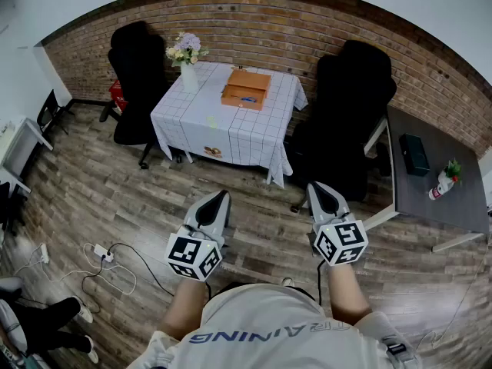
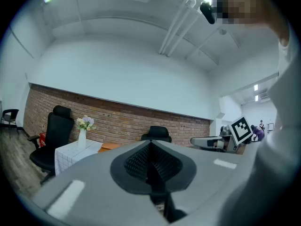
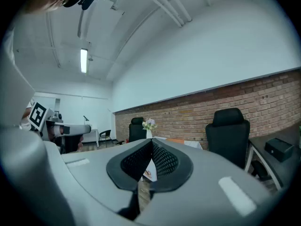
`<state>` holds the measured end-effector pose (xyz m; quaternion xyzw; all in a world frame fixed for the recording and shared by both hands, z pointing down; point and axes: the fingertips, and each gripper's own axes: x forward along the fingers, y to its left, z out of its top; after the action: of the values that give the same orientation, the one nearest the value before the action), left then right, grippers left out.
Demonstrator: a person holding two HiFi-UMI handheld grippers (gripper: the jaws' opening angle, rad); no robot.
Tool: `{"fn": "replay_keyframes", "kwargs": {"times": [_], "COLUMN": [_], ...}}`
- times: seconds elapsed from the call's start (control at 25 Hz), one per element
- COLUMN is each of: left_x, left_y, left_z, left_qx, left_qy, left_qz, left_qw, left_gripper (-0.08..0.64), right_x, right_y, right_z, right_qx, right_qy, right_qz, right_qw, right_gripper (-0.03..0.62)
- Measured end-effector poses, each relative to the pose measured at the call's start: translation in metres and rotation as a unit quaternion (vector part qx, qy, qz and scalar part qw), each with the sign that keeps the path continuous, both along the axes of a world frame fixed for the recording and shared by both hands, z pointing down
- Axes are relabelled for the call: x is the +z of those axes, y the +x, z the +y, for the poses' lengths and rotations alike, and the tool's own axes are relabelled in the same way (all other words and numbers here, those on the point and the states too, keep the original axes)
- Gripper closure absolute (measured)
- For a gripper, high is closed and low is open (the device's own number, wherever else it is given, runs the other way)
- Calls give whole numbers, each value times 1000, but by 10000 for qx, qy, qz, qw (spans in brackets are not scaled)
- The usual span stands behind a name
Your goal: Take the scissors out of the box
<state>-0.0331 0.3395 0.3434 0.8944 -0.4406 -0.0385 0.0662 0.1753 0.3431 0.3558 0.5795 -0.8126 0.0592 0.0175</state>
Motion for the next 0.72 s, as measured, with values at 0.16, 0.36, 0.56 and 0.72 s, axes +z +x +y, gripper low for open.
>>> {"fn": "replay_keyframes", "kwargs": {"times": [0.16, 0.36, 0.56, 0.72], "left_x": [2, 5, 11, 17], "left_y": [-13, -28, -45, -60], "left_z": [-2, -1, -3, -3], "left_qx": [-24, -24, 31, 85], "left_qy": [-15, -47, -131, -194], "left_qz": [-12, -12, -27, -3], "left_qw": [10000, 10000, 9999, 9998], "left_gripper": [558, 558, 558, 558], "right_x": [4, 9, 12, 14], "right_y": [-9, -24, -43, -60], "right_z": [-2, -2, -4, -1], "right_qx": [3, 10, 28, 8], "right_qy": [-45, -89, -129, -48], "right_qz": [3, 24, 46, 0], "right_qw": [10000, 10000, 9999, 10000], "right_gripper": [580, 580, 580, 578]}}
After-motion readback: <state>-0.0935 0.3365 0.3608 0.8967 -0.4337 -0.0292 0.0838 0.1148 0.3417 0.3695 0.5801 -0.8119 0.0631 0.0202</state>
